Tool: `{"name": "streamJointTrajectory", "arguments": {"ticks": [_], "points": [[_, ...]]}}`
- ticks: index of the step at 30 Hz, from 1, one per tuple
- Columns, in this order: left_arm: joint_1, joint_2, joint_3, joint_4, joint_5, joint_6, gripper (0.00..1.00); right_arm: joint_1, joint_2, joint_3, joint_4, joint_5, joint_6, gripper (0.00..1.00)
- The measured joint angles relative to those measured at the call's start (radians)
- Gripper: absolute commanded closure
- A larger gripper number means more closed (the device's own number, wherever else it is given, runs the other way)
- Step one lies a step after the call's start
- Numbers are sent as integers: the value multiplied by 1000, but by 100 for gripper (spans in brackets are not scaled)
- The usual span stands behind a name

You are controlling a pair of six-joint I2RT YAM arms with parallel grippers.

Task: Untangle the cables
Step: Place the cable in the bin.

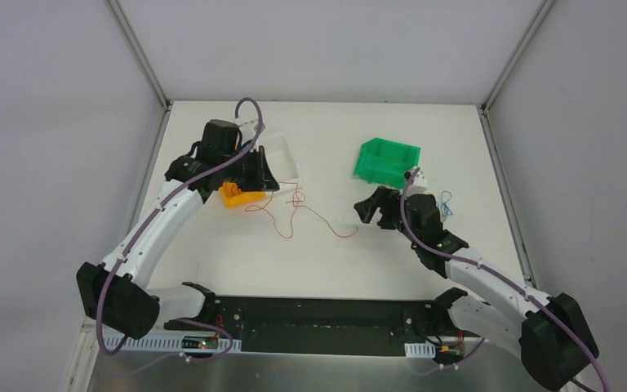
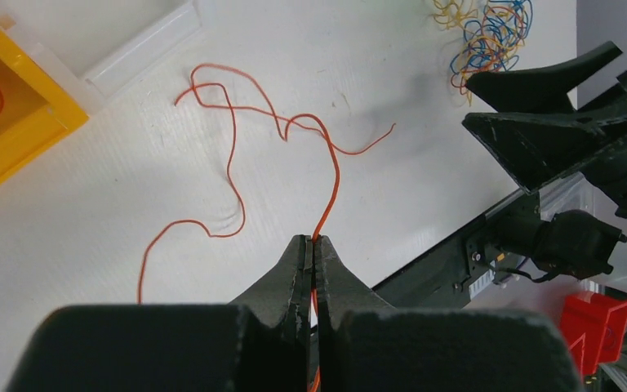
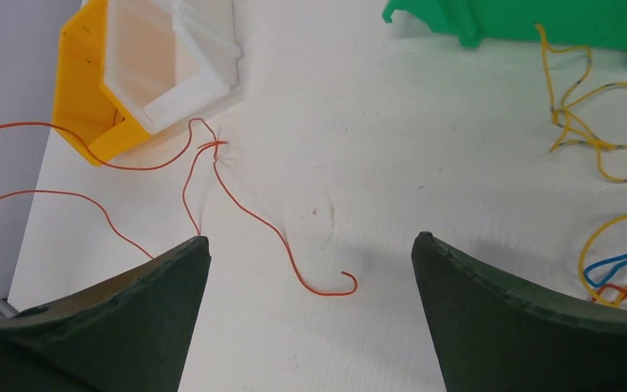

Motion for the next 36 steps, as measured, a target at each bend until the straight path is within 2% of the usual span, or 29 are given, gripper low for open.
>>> {"name": "streamJointTrajectory", "arguments": {"ticks": [7,17,24,30,36], "points": [[0,-114,-6,4,33,48,100,0,27,0,64,-110,-13,2],[0,-130,-4,-4,115,92,100,51,70,51,108,-261,-74,2],[0,-143,24,-40,183,114,100,76,138,158,134,-280,-101,1],[0,-143,59,-52,238,121,100,119,246,205,261,-283,-129,1],[0,-144,104,-52,267,121,100,217,362,232,380,-285,-238,2]]}}
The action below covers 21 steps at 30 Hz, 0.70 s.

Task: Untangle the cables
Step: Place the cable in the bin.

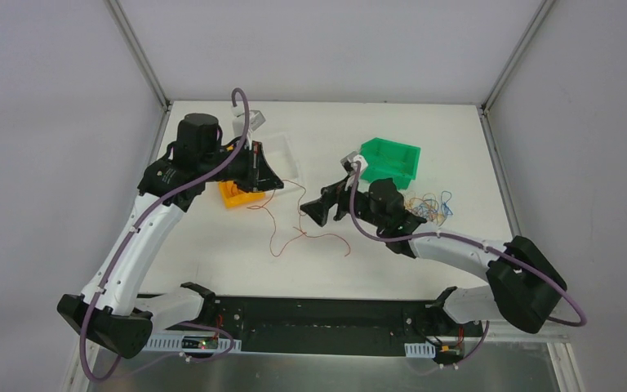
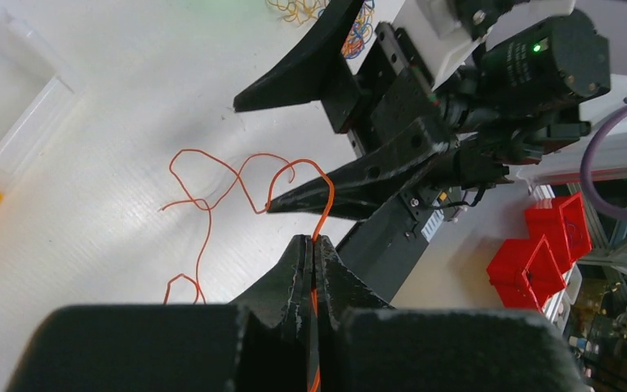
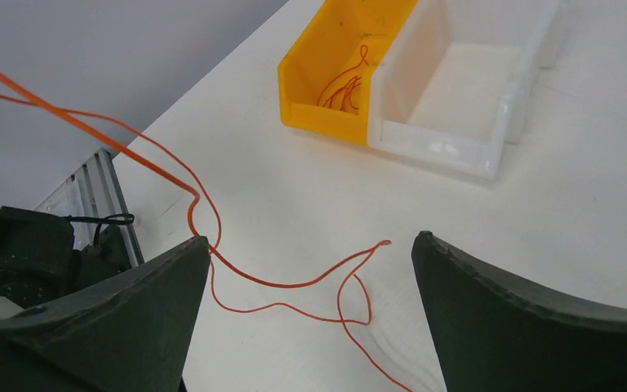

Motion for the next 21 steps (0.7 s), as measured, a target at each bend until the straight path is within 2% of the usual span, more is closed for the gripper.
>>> {"name": "streamJointTrajectory", "arguments": {"ticks": [8,13,16,21], "points": [[0,1,24,-1,-1,-13,100,102,134,0,201,-31,-48,4],[0,5,32,-2,-8,-24,100,180,207,14,266,-7,-66,7],[0,10,35,-3,-17,-36,100,240,259,61,267,92,-102,7],[0,16,35,0,-84,-101,100,364,369,166,286,404,-208,7]]}}
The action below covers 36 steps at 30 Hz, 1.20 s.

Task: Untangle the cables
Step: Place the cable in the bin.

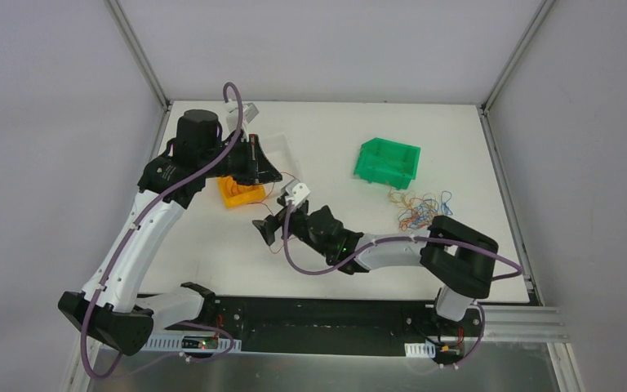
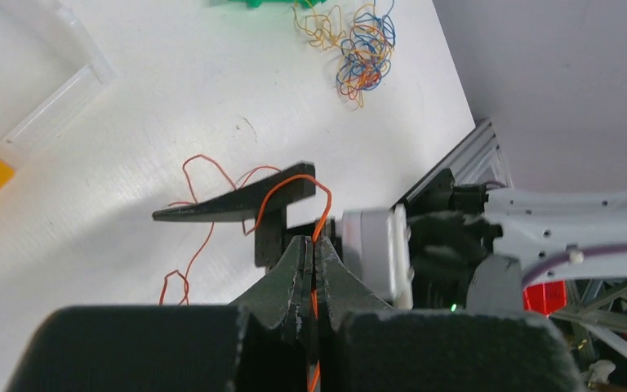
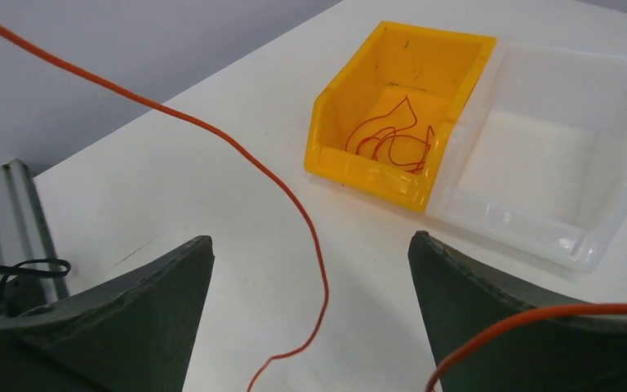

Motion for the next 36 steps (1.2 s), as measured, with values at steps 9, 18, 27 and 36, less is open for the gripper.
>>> {"name": "streamJointTrajectory", "arguments": {"ticks": [9,18,27,36], "points": [[1,12,-1,34,-87,-97,100,93,126,63,6,280,-66,59],[103,3,-50,45,-233,-130,100,99,-53,-58,-89,318,-12,100],[212,52,-134,43,-262,-131,100,52,-386,-125,-272,107,121,100],[211,58,-267,42,-284,-133,100,-166,-373,94,-566,-135,284,100]]}}
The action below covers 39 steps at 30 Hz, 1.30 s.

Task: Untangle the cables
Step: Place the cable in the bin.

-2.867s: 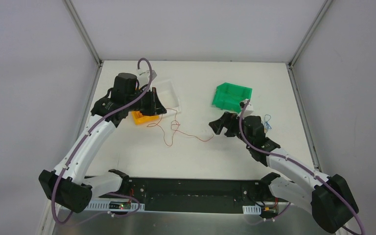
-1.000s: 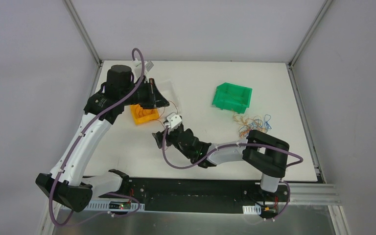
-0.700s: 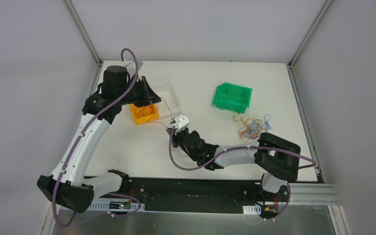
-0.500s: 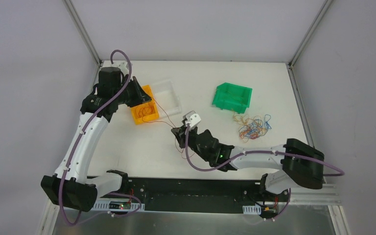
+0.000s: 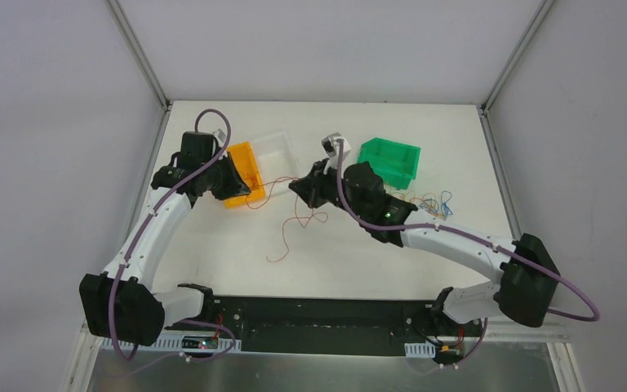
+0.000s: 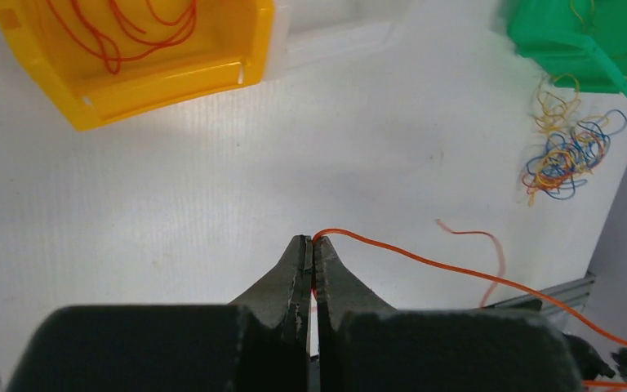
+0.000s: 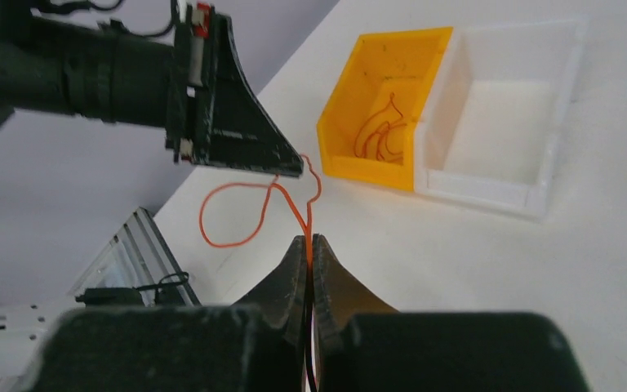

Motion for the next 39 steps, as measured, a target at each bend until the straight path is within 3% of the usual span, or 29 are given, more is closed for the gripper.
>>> {"name": "streamJointTrajectory", "arguments": {"ticks": [8,15,20,28,34,39], "points": [[1,-75,-37,-6,-283,-41,100,-61,372,418,-101,-188,114,100],[14,-93,70,-47,-663,-47,100,-69,699,806,-149,-338,204,100],[21,-76,142,-57,-806,-48,100,-74,894,1091,-154,-412,272,100],[34,90,293,-71,-892,-35,100,-139,1202,1505,-126,-445,344,100],[40,156,417,-76,-881,-19,100,-218,1253,1508,-107,-419,350,100],[40,203,472,-68,-780,-19,100,-280,1252,1458,-46,-411,365,100]]}}
